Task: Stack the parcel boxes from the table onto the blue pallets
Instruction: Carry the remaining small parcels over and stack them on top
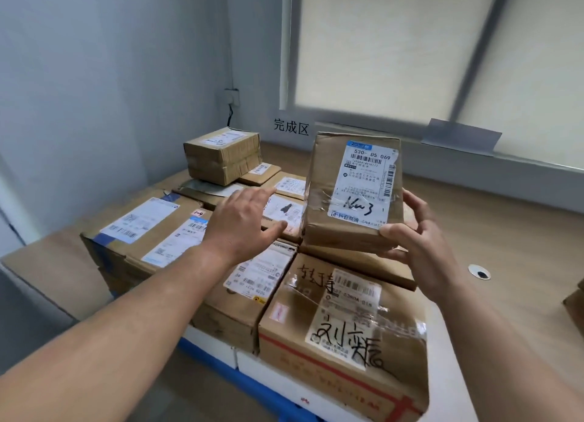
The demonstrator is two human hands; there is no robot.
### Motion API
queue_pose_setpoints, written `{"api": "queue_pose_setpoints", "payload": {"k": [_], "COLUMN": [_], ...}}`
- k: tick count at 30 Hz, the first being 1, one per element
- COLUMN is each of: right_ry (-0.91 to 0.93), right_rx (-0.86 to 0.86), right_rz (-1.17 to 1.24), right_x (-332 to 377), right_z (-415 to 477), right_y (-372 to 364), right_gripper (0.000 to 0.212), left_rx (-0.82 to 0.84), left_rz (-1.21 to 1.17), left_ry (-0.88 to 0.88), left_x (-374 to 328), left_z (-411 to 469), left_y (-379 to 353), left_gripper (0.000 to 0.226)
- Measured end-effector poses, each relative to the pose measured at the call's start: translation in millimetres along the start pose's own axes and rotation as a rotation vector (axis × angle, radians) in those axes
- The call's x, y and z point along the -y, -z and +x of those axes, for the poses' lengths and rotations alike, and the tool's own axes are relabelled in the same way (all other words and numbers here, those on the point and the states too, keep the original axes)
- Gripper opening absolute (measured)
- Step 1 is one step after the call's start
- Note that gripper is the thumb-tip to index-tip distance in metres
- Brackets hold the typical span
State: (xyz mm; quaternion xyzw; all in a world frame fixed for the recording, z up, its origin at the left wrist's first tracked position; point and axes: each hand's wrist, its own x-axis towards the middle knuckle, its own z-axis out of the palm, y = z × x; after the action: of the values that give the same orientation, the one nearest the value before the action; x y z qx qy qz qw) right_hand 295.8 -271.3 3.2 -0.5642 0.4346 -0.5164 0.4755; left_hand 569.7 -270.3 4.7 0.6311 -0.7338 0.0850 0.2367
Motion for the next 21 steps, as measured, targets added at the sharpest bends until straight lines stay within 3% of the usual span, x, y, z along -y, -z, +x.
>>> {"api": "queue_pose_setpoints", "payload": {"k": [7,12,21], "right_ry": [-0.077,-0.127,-0.173], "right_rx": [-0.005,-0.048,-0.157], "right_rz": [0.008,0.021,0.006], "right_x": [-4.3,-10.7,-4.1], "right_z": [33.5,55.4,110.3], "right_y": [-46.5,-96.9,-167.9], "right_gripper": [0.097,0.077,0.077], "left_rx": [0.001,0.012,0.045], "left_rz": [0.005,-0.013,-0.083], "left_ry": [0.004,-0.041,-0.142], "left_x": [48.9,92.7,174.3], "left_z": [27.5,60.3,128.6], "left_y": [1.2,4.1,9.2], "left_gripper": [0.062,0.059,0.064]}}
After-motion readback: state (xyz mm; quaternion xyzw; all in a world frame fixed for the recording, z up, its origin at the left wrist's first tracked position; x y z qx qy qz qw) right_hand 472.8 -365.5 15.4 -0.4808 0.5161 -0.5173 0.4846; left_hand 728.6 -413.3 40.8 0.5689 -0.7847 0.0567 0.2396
